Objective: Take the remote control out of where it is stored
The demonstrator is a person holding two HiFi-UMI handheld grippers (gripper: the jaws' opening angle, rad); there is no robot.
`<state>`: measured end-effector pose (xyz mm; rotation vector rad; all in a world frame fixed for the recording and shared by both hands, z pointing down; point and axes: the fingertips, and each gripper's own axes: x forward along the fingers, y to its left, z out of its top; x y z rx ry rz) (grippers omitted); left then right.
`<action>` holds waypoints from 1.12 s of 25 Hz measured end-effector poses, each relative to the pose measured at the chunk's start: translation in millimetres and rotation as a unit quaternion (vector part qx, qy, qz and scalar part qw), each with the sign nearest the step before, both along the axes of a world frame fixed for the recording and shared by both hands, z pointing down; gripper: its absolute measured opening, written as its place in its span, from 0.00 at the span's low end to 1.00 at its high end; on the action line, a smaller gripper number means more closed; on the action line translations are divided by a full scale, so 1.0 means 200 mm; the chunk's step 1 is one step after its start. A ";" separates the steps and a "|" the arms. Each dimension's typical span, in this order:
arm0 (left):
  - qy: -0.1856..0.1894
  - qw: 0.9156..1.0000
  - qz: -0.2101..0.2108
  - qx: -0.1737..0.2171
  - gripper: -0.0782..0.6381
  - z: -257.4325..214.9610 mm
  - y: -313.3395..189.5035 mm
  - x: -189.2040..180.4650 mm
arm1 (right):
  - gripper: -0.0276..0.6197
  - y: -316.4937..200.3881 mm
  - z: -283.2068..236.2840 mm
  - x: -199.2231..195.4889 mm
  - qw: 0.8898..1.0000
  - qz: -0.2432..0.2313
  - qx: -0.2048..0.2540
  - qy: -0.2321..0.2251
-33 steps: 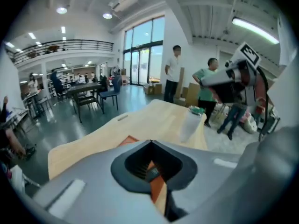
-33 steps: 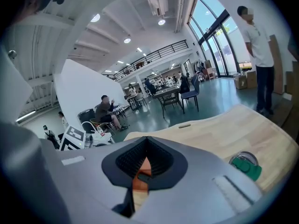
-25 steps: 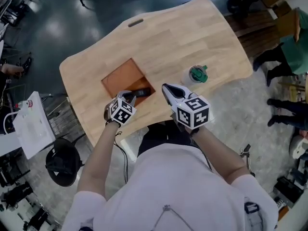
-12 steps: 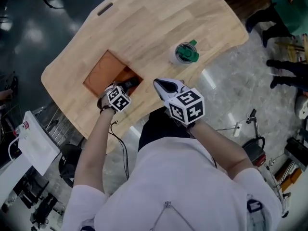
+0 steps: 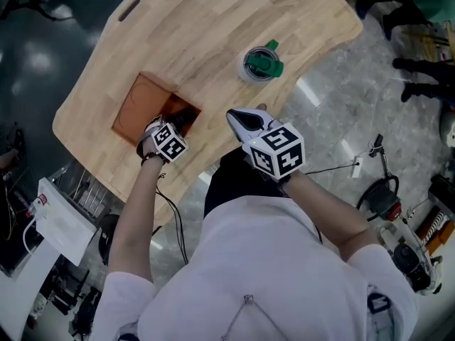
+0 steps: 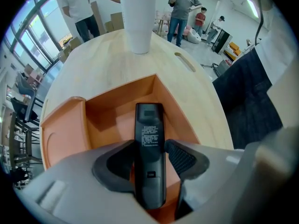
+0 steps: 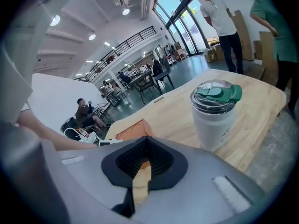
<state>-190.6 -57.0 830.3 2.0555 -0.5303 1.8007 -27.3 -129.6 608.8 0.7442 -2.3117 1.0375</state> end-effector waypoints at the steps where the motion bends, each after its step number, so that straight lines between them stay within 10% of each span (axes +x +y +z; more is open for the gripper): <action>1: -0.002 1.000 0.004 -0.001 0.43 0.00 0.00 0.00 | 0.09 0.00 0.00 0.00 1.000 0.001 -0.001 -0.001; 28: -0.075 0.995 0.032 -0.049 0.42 0.07 -0.02 0.03 | 0.09 0.08 0.05 0.03 1.000 -0.028 -0.002 0.010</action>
